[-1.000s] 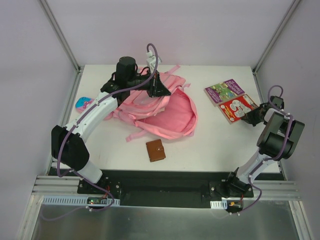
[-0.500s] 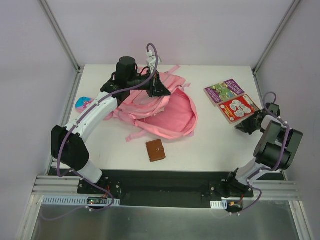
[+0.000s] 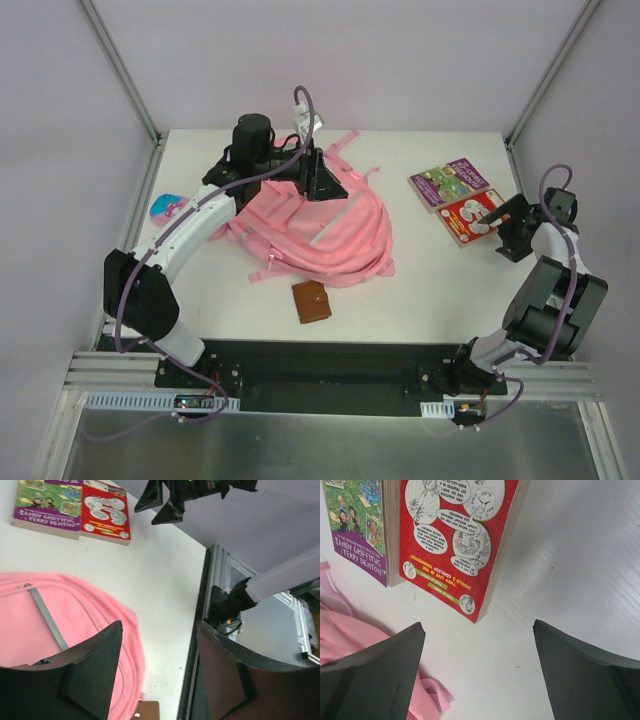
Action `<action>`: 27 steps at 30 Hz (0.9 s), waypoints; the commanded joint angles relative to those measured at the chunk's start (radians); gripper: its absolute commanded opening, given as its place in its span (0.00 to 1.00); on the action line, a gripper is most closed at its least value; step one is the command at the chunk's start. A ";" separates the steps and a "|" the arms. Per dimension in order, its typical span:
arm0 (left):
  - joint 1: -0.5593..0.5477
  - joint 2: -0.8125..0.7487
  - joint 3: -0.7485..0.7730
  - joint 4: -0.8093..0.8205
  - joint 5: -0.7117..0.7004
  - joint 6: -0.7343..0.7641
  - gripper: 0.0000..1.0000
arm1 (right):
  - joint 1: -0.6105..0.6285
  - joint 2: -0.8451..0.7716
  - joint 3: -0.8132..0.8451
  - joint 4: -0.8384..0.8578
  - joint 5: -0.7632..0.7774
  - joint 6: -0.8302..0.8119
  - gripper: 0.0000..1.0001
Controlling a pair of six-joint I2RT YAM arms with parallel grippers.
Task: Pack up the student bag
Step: Move the book to the center of the board.
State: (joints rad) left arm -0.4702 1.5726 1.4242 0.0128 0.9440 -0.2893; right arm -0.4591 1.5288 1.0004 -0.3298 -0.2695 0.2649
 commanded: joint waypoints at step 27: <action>-0.151 0.845 0.828 0.219 -0.149 -0.048 0.98 | 0.020 0.109 0.252 -0.021 -0.007 -0.002 0.93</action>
State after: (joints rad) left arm -0.5808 2.4683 2.3009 0.0498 0.8345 -0.3477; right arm -0.4545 1.5982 1.0996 -0.3271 -0.3344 0.3229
